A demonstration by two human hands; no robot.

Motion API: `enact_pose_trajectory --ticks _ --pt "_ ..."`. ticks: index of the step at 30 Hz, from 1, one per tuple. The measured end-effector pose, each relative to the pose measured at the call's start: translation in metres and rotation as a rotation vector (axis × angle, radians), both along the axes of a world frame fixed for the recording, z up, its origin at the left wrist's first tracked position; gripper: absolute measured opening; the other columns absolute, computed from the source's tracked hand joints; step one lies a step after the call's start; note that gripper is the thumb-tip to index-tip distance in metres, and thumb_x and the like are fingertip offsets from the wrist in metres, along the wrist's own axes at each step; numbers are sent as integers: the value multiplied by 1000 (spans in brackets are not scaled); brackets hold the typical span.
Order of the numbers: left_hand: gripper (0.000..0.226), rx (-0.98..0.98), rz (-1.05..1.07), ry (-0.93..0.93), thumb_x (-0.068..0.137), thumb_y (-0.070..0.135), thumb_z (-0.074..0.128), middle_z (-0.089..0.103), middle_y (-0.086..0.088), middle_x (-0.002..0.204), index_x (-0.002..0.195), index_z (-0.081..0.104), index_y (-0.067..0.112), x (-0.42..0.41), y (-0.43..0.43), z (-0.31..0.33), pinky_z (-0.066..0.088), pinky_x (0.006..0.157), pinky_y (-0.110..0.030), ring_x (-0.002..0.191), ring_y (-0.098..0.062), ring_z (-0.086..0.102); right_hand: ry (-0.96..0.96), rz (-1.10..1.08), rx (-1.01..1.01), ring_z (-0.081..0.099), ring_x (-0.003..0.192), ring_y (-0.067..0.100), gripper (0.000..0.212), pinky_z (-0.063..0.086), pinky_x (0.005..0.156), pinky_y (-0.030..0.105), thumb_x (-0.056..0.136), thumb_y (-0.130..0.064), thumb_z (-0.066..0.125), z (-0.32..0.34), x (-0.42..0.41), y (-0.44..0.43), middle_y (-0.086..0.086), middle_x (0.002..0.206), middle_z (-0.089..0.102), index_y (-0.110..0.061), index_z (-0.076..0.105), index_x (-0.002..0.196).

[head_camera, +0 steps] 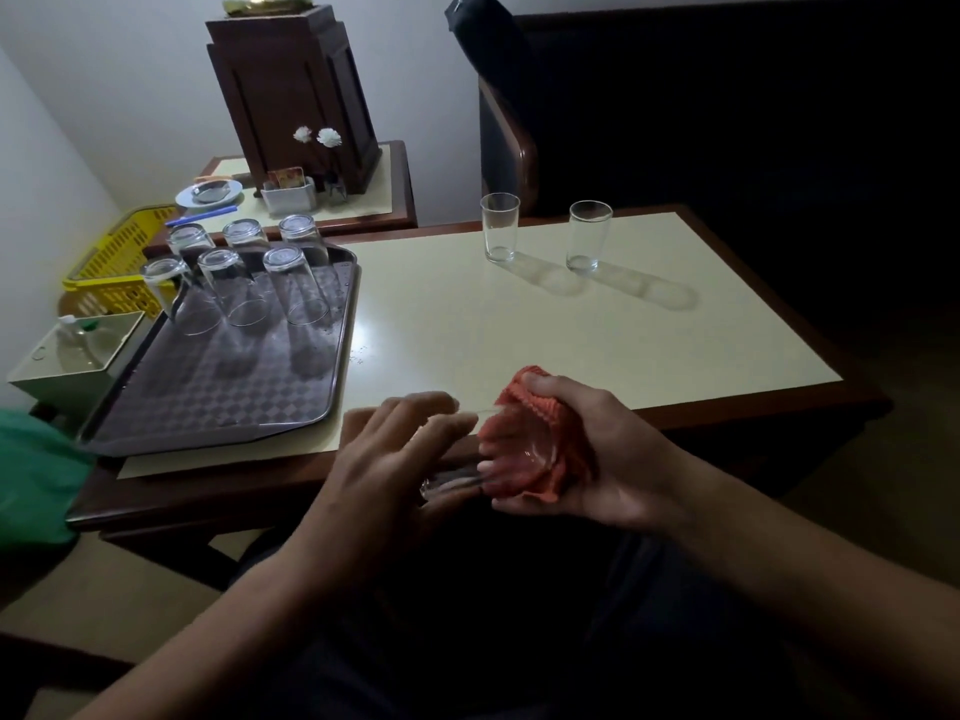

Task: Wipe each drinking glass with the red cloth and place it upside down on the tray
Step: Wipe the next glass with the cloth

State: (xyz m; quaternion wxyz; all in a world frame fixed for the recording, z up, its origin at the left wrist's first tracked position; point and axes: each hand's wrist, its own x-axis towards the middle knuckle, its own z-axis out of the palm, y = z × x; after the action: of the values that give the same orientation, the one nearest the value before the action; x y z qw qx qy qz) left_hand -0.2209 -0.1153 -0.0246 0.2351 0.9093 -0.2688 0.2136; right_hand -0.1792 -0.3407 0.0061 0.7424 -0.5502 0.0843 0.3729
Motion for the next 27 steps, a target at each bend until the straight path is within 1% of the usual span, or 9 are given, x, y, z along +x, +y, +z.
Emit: enact_pose_trajectory --ticks 4,8,13,15,18,21,23,25,27 --pt "63 -234 -48 329 68 51 92 59 15 120 119 60 31 -9 -4 8 45 82 -10 103 0 63 -42 125 42 58 126 40 52 52 107 57 94 -49 63 2 5 -5 23 127 66 -5 74 120" --pt "58 -246 -68 359 69 55 89 58 19 105 111 54 33 -14 -11 11 43 68 -5 87 4 63 -22 284 -28 56 124 43 79 53 99 59 95 -72 52 1 8 -8 25 135 64 -5 67 135" --pt "53 -266 82 434 78 64 78 63 20 97 115 60 31 -24 -22 11 46 69 -10 83 8 63 -319 54 -153 66 94 38 65 47 99 52 98 -70 50 -18 9 -6 20 99 74 -13 80 92" --pt "56 -593 201 778 77 63 80 72 8 100 112 66 22 -18 -24 20 50 65 -17 74 -3 69 -549 4 -226 71 98 37 69 52 103 56 99 -67 47 -19 4 -1 21 102 77 -6 77 104" --pt "71 -1308 274 1397 82 55 76 65 -15 103 122 61 -2 -12 -23 24 50 56 -27 61 -22 65 -844 -92 -320 71 117 16 48 53 107 50 100 -60 52 -20 -9 8 -1 122 77 -25 69 130" --pt "90 -1605 206 1514 81 55 82 62 -24 133 141 52 -5 -11 -18 17 62 70 -36 87 -32 73 -853 -201 -288 66 127 6 44 50 113 40 101 -51 61 -27 -16 15 -13 136 71 -33 60 141" --pt "80 -1526 119 1477 84 55 78 67 -23 129 137 58 0 -11 -19 18 61 83 -39 102 -32 73 -668 -241 -139 70 124 14 38 51 114 48 103 -46 63 -28 -19 22 -5 131 74 -31 64 138" --pt "60 -1239 72 1389 88 53 73 73 -15 116 126 68 7 -14 -26 22 53 91 -38 109 -28 71 -386 -206 54 74 116 28 47 50 114 58 101 -54 62 -28 -21 27 8 123 78 -23 66 136" --pt "48 -1087 66 1290 92 45 72 75 -15 115 120 69 6 -17 -31 19 51 89 -34 107 -28 71 -329 -157 42 75 110 31 56 49 113 62 97 -64 59 -30 -22 28 11 115 79 -20 70 130"
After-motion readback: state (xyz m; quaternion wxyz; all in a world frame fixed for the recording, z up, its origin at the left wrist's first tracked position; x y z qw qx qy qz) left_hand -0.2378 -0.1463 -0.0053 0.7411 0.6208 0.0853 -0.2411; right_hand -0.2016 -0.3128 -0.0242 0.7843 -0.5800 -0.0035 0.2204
